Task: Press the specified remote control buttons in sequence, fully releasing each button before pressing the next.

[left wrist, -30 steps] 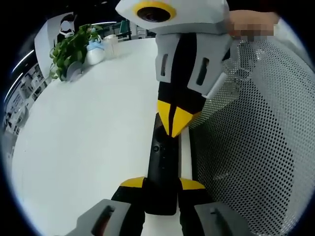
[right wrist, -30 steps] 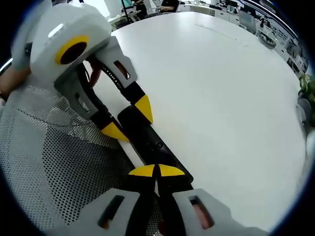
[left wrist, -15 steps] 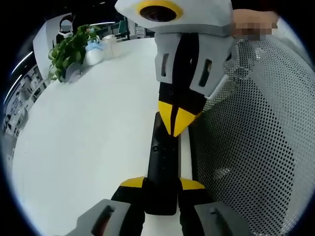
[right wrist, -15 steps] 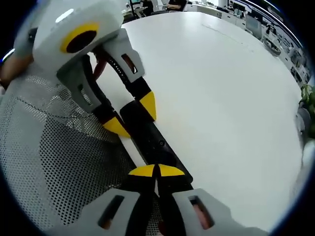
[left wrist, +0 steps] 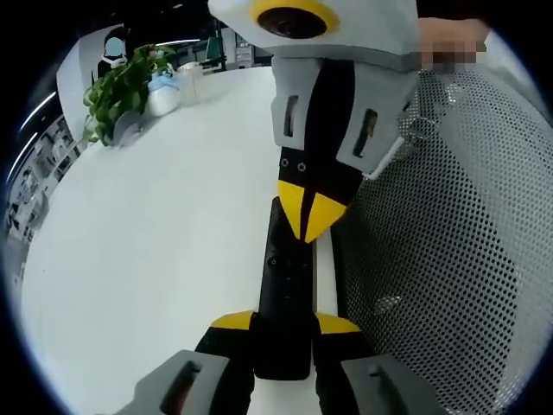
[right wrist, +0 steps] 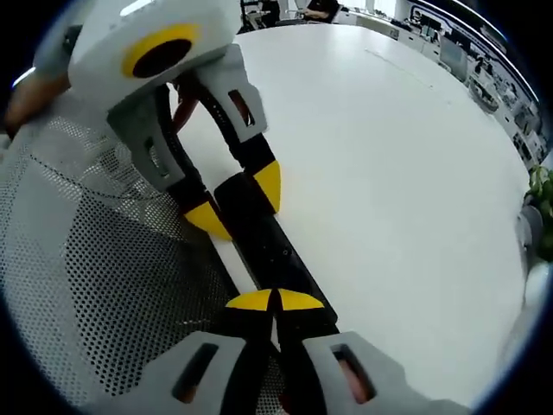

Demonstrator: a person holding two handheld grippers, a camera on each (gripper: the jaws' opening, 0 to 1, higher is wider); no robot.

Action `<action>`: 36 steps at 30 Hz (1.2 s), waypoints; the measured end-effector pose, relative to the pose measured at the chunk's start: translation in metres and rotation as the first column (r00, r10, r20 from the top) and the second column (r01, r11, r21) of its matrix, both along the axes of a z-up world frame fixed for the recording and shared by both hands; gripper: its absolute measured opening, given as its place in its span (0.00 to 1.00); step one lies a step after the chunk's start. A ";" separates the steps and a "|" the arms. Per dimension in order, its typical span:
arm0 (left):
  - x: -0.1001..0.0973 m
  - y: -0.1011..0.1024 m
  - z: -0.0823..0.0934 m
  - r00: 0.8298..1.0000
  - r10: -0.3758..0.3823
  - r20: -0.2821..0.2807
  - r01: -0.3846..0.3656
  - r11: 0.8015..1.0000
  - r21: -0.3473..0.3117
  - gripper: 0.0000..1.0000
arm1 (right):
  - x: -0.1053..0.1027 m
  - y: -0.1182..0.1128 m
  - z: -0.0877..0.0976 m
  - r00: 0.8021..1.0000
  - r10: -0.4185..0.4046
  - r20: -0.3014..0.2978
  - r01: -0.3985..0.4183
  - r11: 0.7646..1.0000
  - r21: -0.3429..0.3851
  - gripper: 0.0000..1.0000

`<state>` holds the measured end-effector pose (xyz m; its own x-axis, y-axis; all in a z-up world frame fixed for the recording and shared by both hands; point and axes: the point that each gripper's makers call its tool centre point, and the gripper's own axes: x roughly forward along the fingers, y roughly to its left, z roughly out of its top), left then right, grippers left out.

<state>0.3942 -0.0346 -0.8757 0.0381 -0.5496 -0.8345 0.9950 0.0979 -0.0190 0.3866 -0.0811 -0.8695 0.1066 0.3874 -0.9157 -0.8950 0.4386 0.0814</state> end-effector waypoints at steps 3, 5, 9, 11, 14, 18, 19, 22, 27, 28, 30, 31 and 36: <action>0.000 0.000 0.000 1.000 0.000 0.001 0.000 1.000 -0.001 0.25 | 0.000 0.000 0.000 1.000 0.020 0.010 -0.020 1.000 -0.008 0.00; 0.000 0.000 0.000 1.000 -0.001 0.000 0.001 1.000 -0.001 0.25 | 0.000 0.000 0.000 1.000 0.026 0.010 -0.026 1.000 -0.008 0.00; 0.000 -0.001 0.000 1.000 -0.003 -0.002 0.003 1.000 -0.003 0.25 | 0.001 0.000 0.000 1.000 0.016 0.002 -0.016 1.000 -0.003 0.00; 0.000 -0.001 0.000 1.000 -0.003 -0.005 0.003 1.000 -0.002 0.25 | 0.001 0.000 0.000 1.000 0.009 -0.004 -0.009 1.000 -0.002 0.00; 0.001 -0.001 0.000 1.000 0.001 -0.007 -0.001 1.000 -0.005 0.25 | 0.001 -0.001 0.000 1.000 -0.023 -0.020 0.023 1.000 0.008 0.00; 0.001 -0.002 0.000 1.000 0.009 -0.014 -0.009 1.000 -0.015 0.25 | 0.001 0.000 0.000 0.999 -0.034 -0.029 0.034 0.999 0.003 0.00; 0.001 -0.002 0.000 1.000 0.008 -0.014 -0.008 1.000 -0.015 0.25 | 0.001 0.000 0.000 0.999 -0.029 -0.026 0.029 1.000 -0.001 0.00; 0.001 -0.003 0.000 1.000 0.012 -0.015 -0.012 1.000 -0.020 0.25 | 0.001 0.000 0.000 1.000 -0.014 -0.018 0.014 1.000 -0.008 0.00; 0.001 -0.003 0.000 1.000 0.017 -0.023 -0.017 1.000 -0.023 0.25 | 0.001 -0.001 0.000 0.998 -0.039 -0.043 0.039 0.999 0.000 0.00; 0.001 -0.003 0.000 1.000 0.017 -0.023 -0.017 1.000 -0.024 0.25 | 0.001 -0.001 0.000 0.998 -0.041 -0.045 0.041 0.999 0.000 0.00; 0.001 -0.003 0.000 1.000 0.015 -0.020 -0.015 1.000 -0.022 0.25 | 0.001 -0.001 0.000 0.998 -0.039 -0.042 0.039 0.999 -0.004 0.00; 0.001 -0.003 0.000 1.000 0.014 -0.018 -0.015 1.000 -0.020 0.25 | 0.000 0.000 0.000 0.999 -0.033 -0.037 0.033 0.999 -0.008 0.00; 0.001 -0.003 0.000 1.000 -0.001 0.002 0.001 1.000 -0.011 0.25 | 0.001 0.000 0.000 0.999 -0.031 -0.036 0.031 0.999 -0.024 0.00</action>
